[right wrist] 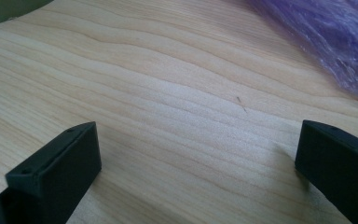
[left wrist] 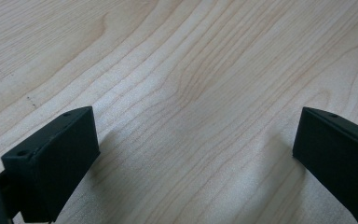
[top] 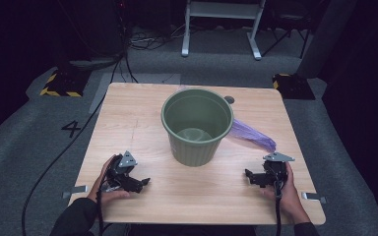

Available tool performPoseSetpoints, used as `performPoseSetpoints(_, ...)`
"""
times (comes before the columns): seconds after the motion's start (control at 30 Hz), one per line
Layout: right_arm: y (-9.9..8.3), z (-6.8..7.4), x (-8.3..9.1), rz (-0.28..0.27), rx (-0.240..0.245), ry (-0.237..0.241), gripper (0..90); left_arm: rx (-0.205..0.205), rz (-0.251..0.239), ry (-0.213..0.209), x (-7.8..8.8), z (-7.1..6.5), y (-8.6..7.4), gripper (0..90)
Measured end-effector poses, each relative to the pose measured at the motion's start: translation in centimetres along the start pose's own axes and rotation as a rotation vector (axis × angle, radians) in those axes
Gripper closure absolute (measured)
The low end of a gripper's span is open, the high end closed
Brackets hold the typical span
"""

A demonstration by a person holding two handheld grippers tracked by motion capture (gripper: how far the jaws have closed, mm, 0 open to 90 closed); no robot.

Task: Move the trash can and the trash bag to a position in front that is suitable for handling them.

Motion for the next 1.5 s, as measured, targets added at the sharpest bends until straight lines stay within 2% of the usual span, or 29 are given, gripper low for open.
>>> performPoseSetpoints(0.27,0.0,0.0,0.1,-0.005,0.012,0.004,2.2,0.001,-0.001,-0.001,0.0,0.0,0.0,0.0)
performPoseSetpoints(0.3,0.1,0.2,0.2,-0.016,0.022,0.000,8.3,0.001,-0.001,0.000,0.0,0.0,0.0,0.0)
performPoseSetpoints(0.33,0.1,0.2,0.2,-0.016,0.022,0.000,8.3,0.001,-0.001,0.000,0.0,0.0,0.0,0.0)
performPoseSetpoints(0.4,0.3,0.8,0.3,-0.024,0.032,0.029,19.4,0.001,-0.001,0.000,0.0,0.0,0.0,0.0)
performPoseSetpoints(0.47,0.6,1.3,0.4,-0.028,0.064,0.029,14.1,0.000,0.000,0.000,0.0,0.0,0.0,0.0)
performPoseSetpoints(0.5,0.9,1.7,0.4,-0.033,0.077,0.048,16.6,0.001,0.000,0.000,0.0,0.0,0.0,0.0)
performPoseSetpoints(0.53,1.7,3.0,0.5,-0.055,0.113,0.094,15.1,0.001,0.000,0.000,0.0,0.0,0.0,0.0)
performPoseSetpoints(0.6,2.0,3.4,0.5,-0.062,0.132,0.100,16.8,0.000,-0.001,-0.002,0.0,0.0,0.0,0.0)
performPoseSetpoints(0.63,2.5,4.1,0.5,-0.073,0.166,0.102,19.5,-0.001,-0.001,-0.002,0.0,0.0,0.0,0.0)
performPoseSetpoints(0.67,3.3,5.2,0.5,-0.088,0.208,0.126,19.0,-0.001,0.000,-0.004,0.0,0.0,0.0,0.0)
performPoseSetpoints(0.7,3.3,5.2,0.5,-0.088,0.208,0.126,19.0,-0.001,0.000,-0.004,0.0,0.0,0.0,0.0)
performPoseSetpoints(0.73,4.3,6.4,0.3,-0.107,0.243,0.143,18.9,-0.002,0.000,-0.004,0.0,0.0,0.0,0.0)
performPoseSetpoints(0.77,4.8,7.0,0.1,-0.115,0.255,0.154,18.9,-0.002,0.000,-0.003,0.0,0.0,0.0,0.0)
performPoseSetpoints(0.87,5.7,8.2,-0.4,-0.133,0.256,0.173,18.5,-0.003,0.000,-0.004,0.0,0.0,0.0,0.0)
performPoseSetpoints(0.93,6.9,9.9,-1.1,-0.158,0.250,0.212,18.0,-0.005,0.000,-0.003,0.0,0.0,0.0,0.0)
performPoseSetpoints(1.0,7.5,10.7,-1.4,-0.170,0.261,0.213,18.1,-0.005,-0.004,-0.003,0.1,-0.1,-0.1,0.3)
performPoseSetpoints(1.03,7.5,10.7,-1.4,-0.170,0.261,0.213,18.2,-0.005,-0.003,-0.004,0.1,-0.1,-0.1,0.3)
performPoseSetpoints(1.07,8.1,11.3,-1.8,-0.189,0.253,0.208,19.3,-0.006,-0.001,-0.005,0.1,-0.1,-0.1,0.3)
performPoseSetpoints(1.2,8.8,11.9,-2.1,-0.204,0.231,0.237,19.3,-0.006,-0.001,-0.007,0.1,-0.1,-0.1,0.2)
performPoseSetpoints(1.27,9.2,12.4,-2.5,-0.205,0.237,0.243,17.9,-0.006,-0.001,-0.008,0.1,-0.1,-0.1,0.2)
performPoseSetpoints(1.5,9.8,12.3,-3.6,-0.193,0.227,0.247,21.0,-0.009,-0.001,-0.009,0.1,-0.1,-0.1,0.3)
Point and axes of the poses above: each handheld gripper's, and its own axes: x roughly backward along the jaws, y roughly out of its top, z roughly to its left, the point moved 9 cm from there along -x, roughly forward along the jaws, and after that the axes turned 3 degrees about y, right-handed, at the moved point
